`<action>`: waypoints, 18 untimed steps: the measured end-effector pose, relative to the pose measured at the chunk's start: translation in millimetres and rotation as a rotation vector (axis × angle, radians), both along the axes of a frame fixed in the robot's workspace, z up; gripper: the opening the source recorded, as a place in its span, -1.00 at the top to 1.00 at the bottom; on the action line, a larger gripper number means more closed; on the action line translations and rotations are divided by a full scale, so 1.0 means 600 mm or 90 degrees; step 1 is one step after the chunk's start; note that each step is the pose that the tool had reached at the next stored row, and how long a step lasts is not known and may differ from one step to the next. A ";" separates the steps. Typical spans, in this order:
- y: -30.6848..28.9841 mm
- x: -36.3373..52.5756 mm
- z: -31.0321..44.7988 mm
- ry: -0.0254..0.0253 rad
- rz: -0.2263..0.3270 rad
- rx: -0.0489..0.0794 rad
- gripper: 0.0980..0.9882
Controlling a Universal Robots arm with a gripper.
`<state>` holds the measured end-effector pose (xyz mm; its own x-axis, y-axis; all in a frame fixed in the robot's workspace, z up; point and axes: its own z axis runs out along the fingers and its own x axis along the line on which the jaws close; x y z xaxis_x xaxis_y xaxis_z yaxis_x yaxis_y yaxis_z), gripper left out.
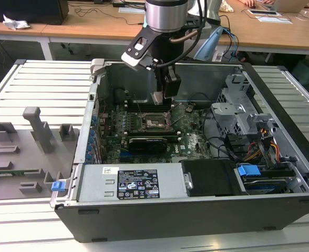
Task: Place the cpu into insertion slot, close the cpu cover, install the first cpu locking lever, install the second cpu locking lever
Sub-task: 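Place the cpu into insertion slot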
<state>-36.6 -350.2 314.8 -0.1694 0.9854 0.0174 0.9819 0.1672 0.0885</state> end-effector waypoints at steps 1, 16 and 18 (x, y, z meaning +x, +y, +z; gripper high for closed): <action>0.0000 0.000 -0.002 0.0000 0.000 0.000 0.04; 0.0000 0.000 -0.013 0.0000 -0.002 0.000 0.04; 0.0000 0.000 -0.014 0.0000 -0.002 0.000 0.04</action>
<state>-36.6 -350.2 306.3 -0.1667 0.9858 0.0174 0.9824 0.1646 0.0885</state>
